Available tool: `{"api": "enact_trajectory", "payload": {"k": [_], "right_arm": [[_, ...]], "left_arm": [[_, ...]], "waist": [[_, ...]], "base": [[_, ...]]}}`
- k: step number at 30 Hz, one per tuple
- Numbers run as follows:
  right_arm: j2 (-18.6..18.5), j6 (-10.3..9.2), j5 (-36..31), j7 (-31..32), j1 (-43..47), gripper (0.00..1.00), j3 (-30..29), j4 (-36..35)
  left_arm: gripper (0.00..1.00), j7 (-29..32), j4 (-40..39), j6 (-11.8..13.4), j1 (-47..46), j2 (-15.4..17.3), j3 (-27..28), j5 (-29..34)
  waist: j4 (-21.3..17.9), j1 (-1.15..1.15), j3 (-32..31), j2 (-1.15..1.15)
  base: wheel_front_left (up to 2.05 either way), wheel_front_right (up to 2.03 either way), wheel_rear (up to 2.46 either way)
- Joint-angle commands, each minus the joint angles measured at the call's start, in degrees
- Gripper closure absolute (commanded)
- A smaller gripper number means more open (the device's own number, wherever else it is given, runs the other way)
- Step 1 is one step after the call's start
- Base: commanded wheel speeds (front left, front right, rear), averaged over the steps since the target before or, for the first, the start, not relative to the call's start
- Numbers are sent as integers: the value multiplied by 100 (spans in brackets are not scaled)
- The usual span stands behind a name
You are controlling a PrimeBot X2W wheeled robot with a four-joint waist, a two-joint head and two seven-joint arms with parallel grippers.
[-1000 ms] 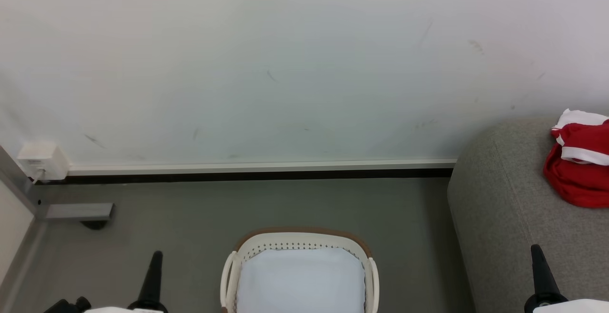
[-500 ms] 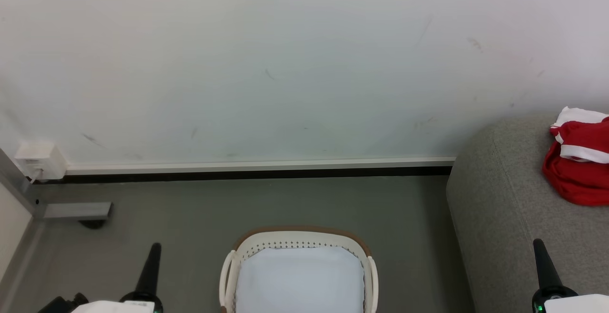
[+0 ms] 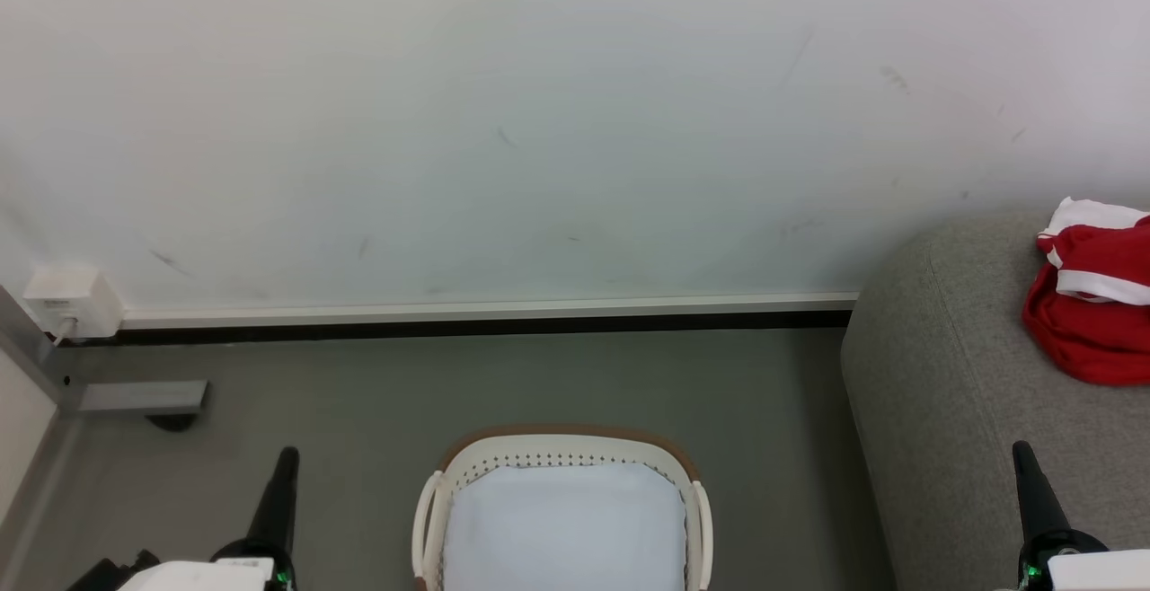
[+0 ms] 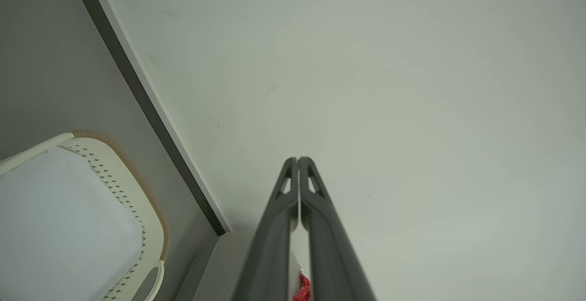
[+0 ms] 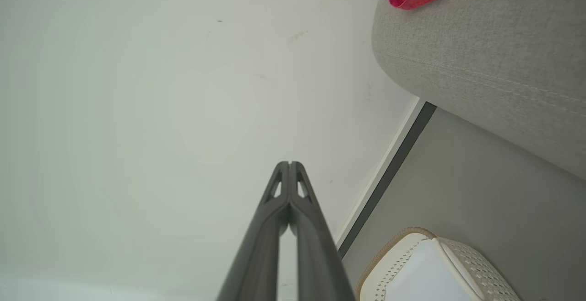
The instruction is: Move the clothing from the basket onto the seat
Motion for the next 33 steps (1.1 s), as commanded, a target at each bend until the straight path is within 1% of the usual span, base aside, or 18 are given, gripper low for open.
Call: {"api": "enact_trajectory", "payload": {"k": [1, 27, 30, 33], "right_arm": [[-62, -9, 162, 32, -109, 100, -22, -44], [-69, -12, 1203, 310, -184, 100, -114, -127], [-69, -12, 1298, 327, -196, 100, -124, -135], [-68, -12, 1267, 324, -195, 100, -121, -131]], "left_arm": [[100, 38, -37, 4, -96, 10, 35, -150], [100, 312, -65, 5, -211, -27, 168, -1116], [100, 342, -67, 5, -223, -31, 184, -1245], [100, 339, -66, 5, -220, -30, 180, -1222]], "waist": [[-2, 0, 3, 0], [-39, 0, 52, 0], [-43, 0, 57, 0], [-43, 0, 57, 0]], "base": [[0, 0, 0], [0, 0, 0], [0, 0, 0], [0, 0, 0]]}}
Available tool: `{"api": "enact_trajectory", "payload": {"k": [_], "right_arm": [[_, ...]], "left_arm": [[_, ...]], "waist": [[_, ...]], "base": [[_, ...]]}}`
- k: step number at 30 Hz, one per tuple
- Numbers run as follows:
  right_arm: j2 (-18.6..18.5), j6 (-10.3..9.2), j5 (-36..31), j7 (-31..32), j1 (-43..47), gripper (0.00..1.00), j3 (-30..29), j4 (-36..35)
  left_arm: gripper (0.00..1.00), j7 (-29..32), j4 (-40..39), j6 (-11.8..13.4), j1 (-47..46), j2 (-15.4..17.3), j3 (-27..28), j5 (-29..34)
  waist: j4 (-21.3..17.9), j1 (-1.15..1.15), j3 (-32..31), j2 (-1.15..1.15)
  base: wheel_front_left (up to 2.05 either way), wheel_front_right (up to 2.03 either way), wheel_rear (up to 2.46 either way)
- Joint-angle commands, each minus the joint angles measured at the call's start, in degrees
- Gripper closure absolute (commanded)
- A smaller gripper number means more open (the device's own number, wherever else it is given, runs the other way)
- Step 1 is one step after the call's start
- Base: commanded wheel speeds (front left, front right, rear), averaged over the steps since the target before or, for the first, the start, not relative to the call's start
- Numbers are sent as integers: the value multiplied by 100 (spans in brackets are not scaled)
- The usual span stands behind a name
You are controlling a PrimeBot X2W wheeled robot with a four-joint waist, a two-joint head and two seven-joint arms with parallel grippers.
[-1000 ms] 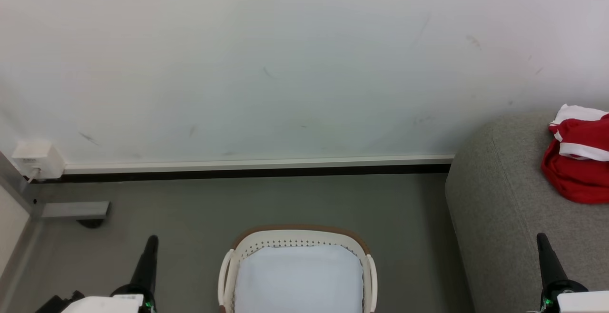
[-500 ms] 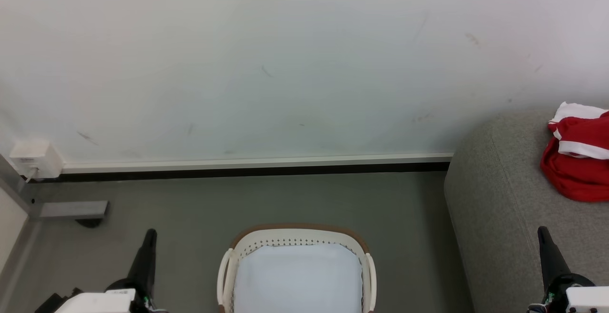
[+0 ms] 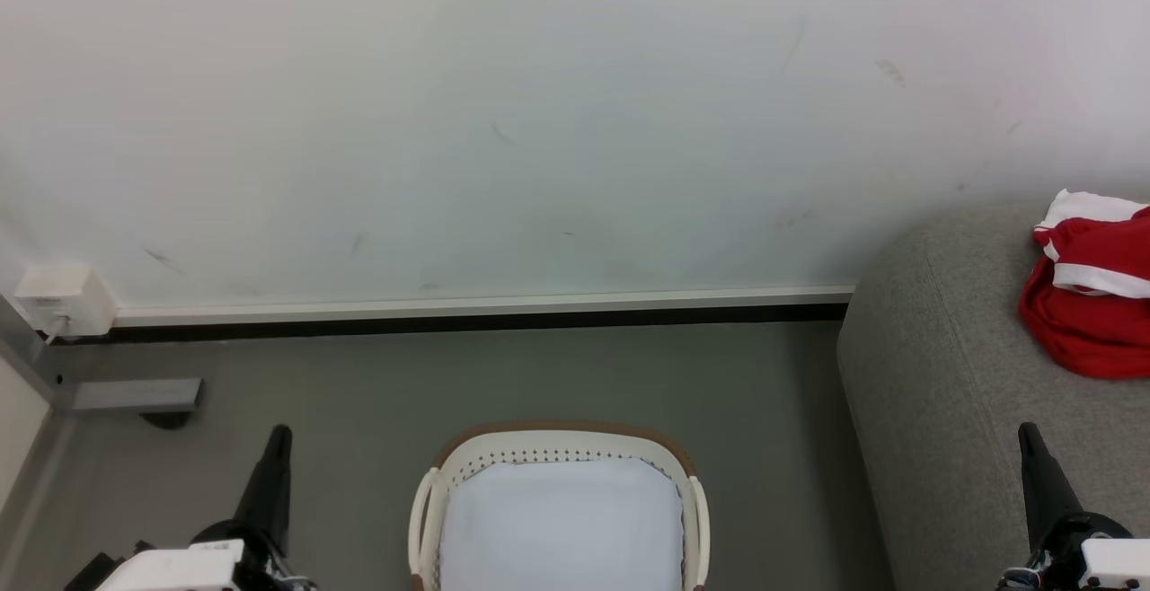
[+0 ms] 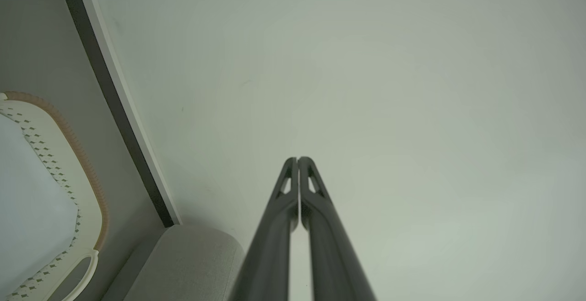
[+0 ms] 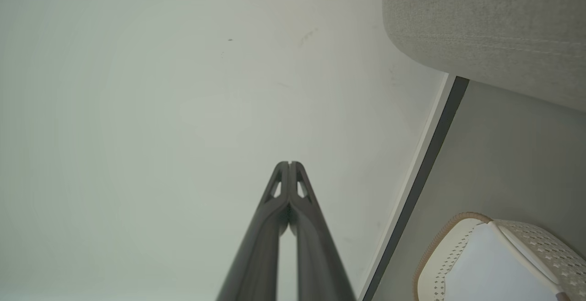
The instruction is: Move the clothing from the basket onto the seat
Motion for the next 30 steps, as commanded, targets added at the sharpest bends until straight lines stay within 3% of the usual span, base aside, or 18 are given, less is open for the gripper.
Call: {"api": "enact_trajectory", "payload": {"k": [1, 30], "right_arm": [[-48, -12, 11, 17, -74, 100, -23, -26], [-48, -12, 12, 17, -73, 100, -22, -25]], "left_arm": [[100, 27, -18, 4, -51, 12, 16, -81], [100, 23, -19, 4, -50, 11, 11, -85]], "waist": [[0, 0, 0, 0], [0, 0, 0, 0]], "base": [[0, 0, 0], [0, 0, 0]]}}
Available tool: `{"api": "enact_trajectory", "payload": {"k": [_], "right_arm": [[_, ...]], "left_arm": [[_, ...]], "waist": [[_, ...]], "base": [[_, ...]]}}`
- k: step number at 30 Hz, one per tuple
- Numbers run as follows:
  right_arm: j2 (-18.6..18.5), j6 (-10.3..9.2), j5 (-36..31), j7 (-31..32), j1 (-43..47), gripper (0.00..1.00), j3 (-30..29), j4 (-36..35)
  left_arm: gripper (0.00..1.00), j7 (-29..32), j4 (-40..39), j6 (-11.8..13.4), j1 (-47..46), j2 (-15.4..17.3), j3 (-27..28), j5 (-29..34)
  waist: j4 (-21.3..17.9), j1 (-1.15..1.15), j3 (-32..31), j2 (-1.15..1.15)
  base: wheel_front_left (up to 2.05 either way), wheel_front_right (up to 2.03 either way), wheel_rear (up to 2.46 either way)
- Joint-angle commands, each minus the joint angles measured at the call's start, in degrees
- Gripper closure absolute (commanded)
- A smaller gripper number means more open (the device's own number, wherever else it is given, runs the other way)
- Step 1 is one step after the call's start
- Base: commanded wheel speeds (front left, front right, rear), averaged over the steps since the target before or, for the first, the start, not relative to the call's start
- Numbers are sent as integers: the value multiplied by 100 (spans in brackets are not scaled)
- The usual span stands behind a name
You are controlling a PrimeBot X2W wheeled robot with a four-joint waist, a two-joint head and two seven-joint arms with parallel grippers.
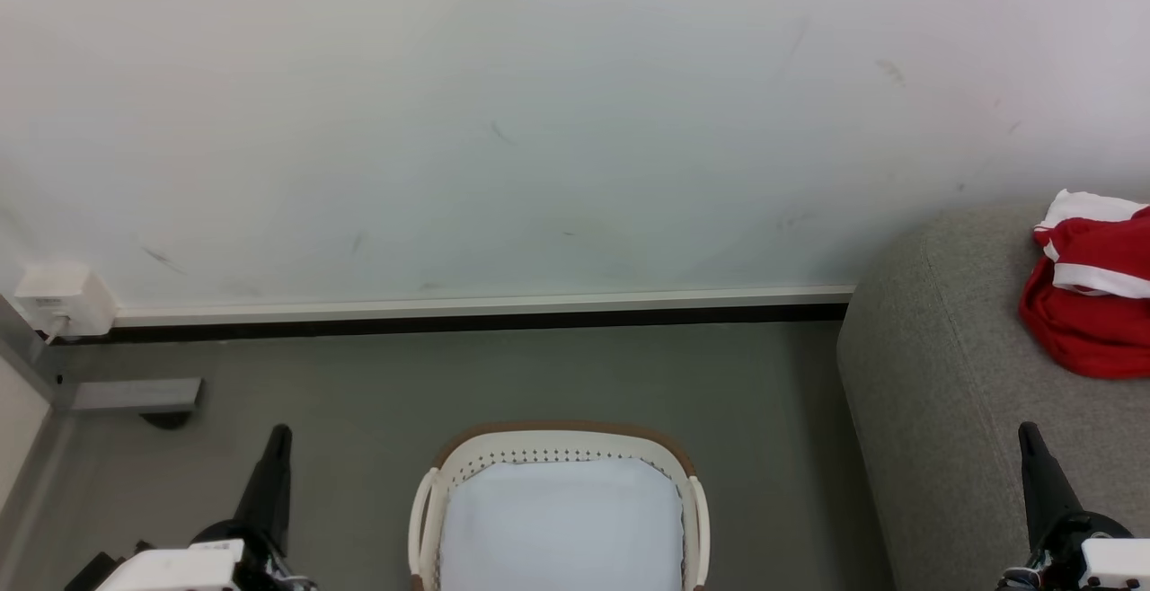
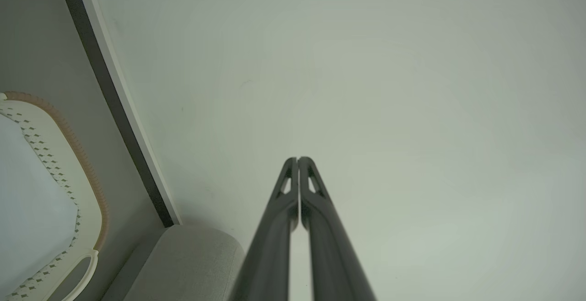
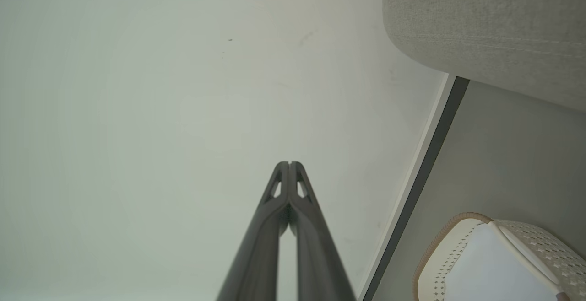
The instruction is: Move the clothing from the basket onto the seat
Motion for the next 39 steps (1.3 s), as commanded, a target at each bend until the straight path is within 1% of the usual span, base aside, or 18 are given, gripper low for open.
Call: {"api": "enact_trajectory", "payload": {"k": [1, 39], "right_arm": [[-46, -12, 12, 17, -72, 100, -22, -24], [-47, -12, 12, 16, -72, 100, -22, -23]], "left_arm": [[100, 23, -18, 4, -50, 11, 11, -86], [100, 21, -19, 4, -49, 11, 7, -87]], "waist": [[0, 0, 0, 0], [0, 0, 0, 0]], "base": [[0, 0, 0], [0, 0, 0]]}}
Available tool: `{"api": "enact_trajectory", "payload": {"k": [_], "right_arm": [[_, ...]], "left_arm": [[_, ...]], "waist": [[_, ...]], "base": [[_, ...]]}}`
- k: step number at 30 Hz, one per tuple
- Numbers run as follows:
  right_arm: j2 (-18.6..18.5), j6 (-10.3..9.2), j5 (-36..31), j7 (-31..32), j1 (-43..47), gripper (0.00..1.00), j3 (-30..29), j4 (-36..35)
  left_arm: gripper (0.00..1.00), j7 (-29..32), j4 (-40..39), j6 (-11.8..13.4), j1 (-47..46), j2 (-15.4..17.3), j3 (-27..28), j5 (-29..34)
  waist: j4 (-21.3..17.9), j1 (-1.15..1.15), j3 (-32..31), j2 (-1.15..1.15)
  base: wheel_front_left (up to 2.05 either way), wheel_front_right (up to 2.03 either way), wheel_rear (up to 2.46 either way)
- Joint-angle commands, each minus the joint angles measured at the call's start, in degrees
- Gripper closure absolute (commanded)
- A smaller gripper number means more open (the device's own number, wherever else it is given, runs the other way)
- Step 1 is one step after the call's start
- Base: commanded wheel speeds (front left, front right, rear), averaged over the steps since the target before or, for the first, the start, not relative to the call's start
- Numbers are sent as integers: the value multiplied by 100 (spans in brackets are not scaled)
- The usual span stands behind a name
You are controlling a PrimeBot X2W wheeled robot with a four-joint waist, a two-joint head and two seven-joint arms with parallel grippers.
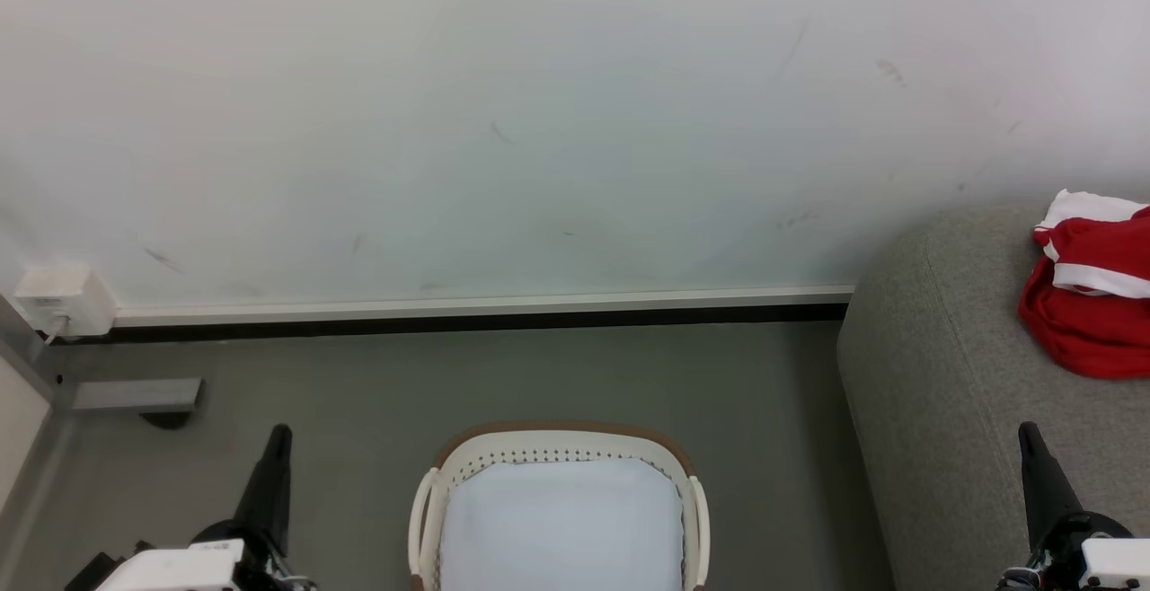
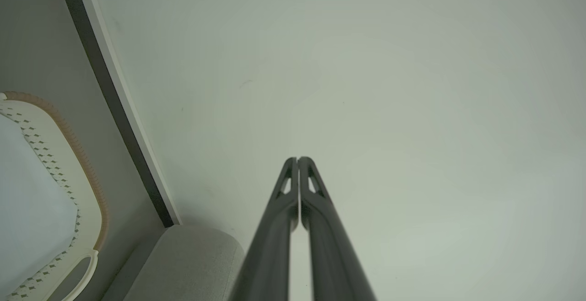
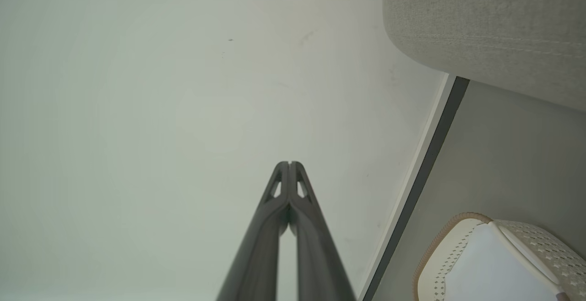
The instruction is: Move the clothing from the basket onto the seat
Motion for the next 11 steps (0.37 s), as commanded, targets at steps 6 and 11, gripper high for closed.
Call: {"api": "enact_trajectory", "payload": {"k": [6, 11], "right_arm": [[-47, -12, 12, 16, -71, 100, -21, -22], [-47, -12, 12, 16, -71, 100, -21, -22]], "left_arm": [[100, 20, -18, 4, -48, 11, 7, -87], [100, 20, -18, 4, -48, 11, 7, -87]], "waist": [[0, 0, 0, 0], [0, 0, 0, 0]], "base": [[0, 0, 0], [0, 0, 0]]}}
